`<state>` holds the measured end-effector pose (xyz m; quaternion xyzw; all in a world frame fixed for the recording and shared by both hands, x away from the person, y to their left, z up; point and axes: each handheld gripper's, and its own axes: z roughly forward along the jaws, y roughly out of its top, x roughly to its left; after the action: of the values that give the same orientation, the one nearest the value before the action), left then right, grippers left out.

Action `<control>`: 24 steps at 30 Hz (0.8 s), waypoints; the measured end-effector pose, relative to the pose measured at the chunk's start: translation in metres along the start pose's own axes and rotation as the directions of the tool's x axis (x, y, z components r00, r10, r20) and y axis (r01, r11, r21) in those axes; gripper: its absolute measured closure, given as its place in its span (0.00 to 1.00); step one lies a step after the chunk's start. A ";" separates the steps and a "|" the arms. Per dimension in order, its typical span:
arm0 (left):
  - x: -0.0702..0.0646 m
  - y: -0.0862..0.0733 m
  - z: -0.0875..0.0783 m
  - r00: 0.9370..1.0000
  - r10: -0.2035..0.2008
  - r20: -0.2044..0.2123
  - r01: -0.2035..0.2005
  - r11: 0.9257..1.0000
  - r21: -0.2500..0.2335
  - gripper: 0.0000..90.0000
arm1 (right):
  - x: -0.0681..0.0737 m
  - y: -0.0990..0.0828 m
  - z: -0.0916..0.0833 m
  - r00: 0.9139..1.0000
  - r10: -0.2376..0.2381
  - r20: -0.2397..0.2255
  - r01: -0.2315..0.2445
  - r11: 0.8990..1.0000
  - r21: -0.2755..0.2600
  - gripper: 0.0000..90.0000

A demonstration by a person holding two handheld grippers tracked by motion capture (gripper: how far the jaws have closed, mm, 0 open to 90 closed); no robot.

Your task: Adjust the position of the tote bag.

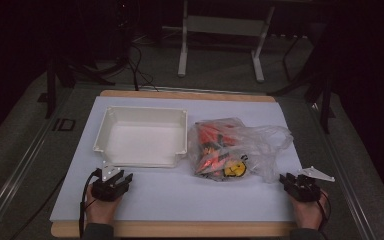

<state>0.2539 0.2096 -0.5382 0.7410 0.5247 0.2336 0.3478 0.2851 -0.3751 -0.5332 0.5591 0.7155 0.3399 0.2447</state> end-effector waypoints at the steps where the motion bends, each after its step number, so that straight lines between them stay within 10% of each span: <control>1: -0.003 0.001 0.000 1.000 0.027 0.013 -0.027 1.000 0.003 0.69 | 0.000 0.000 -0.001 1.000 -0.008 -0.001 0.008 1.000 0.002 0.75; 24: -0.019 0.013 -0.007 0.986 0.096 0.139 -0.095 0.995 -0.012 0.69 | 0.004 0.001 -0.016 0.999 -0.024 -0.029 0.022 0.999 -0.043 0.81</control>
<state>0.2506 0.1906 -0.5237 0.7788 0.4625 0.1990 0.3741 0.2730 -0.3743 -0.5226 0.5406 0.7180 0.3603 0.2500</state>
